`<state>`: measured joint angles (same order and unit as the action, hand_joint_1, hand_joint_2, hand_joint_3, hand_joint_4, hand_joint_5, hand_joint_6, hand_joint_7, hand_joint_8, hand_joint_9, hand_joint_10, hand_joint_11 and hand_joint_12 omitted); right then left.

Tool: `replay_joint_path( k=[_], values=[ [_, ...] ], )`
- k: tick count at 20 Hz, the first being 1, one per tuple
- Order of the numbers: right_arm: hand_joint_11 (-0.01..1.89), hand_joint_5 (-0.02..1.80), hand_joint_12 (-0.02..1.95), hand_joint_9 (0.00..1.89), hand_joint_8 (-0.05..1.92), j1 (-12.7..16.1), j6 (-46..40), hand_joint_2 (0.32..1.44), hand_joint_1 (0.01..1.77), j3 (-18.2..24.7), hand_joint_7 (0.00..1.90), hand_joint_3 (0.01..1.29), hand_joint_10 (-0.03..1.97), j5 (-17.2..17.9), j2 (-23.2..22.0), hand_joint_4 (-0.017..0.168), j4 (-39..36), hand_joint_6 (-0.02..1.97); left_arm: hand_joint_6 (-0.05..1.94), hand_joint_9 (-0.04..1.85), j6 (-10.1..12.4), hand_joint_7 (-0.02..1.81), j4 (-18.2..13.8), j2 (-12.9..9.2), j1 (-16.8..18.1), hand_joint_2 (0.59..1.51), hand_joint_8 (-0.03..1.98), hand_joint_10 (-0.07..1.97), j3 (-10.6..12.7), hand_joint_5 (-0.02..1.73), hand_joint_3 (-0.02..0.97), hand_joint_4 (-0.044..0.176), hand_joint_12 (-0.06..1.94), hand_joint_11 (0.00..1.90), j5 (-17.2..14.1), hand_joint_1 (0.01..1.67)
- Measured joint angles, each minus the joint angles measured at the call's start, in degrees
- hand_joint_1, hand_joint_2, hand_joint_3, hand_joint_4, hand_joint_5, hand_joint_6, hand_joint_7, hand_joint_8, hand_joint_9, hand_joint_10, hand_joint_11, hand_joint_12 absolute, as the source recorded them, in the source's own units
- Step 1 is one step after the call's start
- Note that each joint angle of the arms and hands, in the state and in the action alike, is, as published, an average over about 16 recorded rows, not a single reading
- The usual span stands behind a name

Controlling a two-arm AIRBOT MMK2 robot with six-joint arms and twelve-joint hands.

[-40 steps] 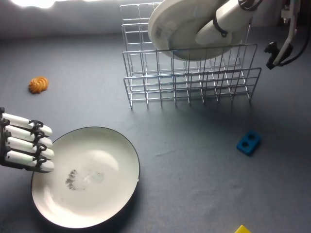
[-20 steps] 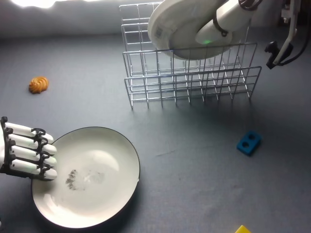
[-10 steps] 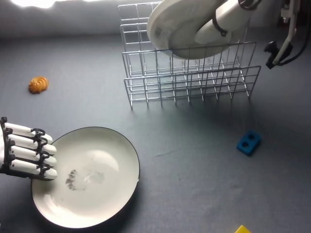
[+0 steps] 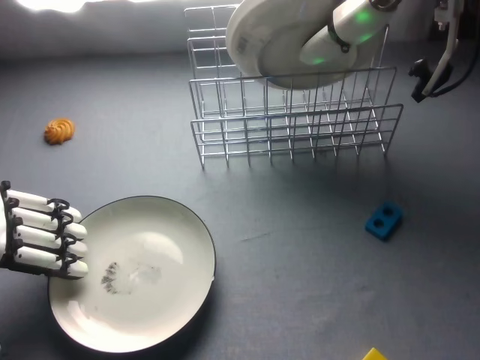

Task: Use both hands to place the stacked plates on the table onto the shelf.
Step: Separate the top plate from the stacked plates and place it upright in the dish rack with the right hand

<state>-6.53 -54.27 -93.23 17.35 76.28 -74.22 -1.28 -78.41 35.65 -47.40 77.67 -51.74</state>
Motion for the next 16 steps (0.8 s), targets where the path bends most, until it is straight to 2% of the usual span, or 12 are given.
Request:
replay_joint_path(
  k=[11, 14, 16],
  values=[
    [0.81, 0.85, 1.24, 1.11, 0.79, 0.0, 0.1, 0.99, 1.26, 0.0, 0.99, 0.02, 0.46, 0.2, 0.0, 0.005, -0.4, 0.90, 0.01, 0.11, 0.0, 0.15, 0.8, -0.1, 0.0, 1.147, 0.00, -0.01, 0.0, 0.17, 0.015, 0.003, 0.15, 0.02, -0.1, 0.02],
    [0.83, 0.86, 1.23, 1.13, 0.88, -0.1, 0.1, 0.99, 1.26, 0.0, 1.00, 0.02, 0.47, 0.2, 0.0, 0.007, -0.4, 0.99, 0.01, 0.11, 0.0, 0.15, 1.0, -0.2, 0.0, 1.147, 0.00, -0.01, 0.0, 0.17, 0.015, 0.003, 0.15, 0.02, -0.1, 0.02],
    [0.84, 0.87, 1.23, 1.14, 0.85, -0.1, 0.1, 0.99, 1.26, 0.0, 1.00, 0.02, 0.47, 0.1, 0.0, 0.007, -0.4, 1.05, 0.01, 0.12, 0.0, 0.16, 1.2, -0.2, 0.0, 1.147, 0.00, -0.01, 0.0, 0.18, 0.015, 0.003, 0.15, 0.02, -0.1, 0.02]
  ],
)
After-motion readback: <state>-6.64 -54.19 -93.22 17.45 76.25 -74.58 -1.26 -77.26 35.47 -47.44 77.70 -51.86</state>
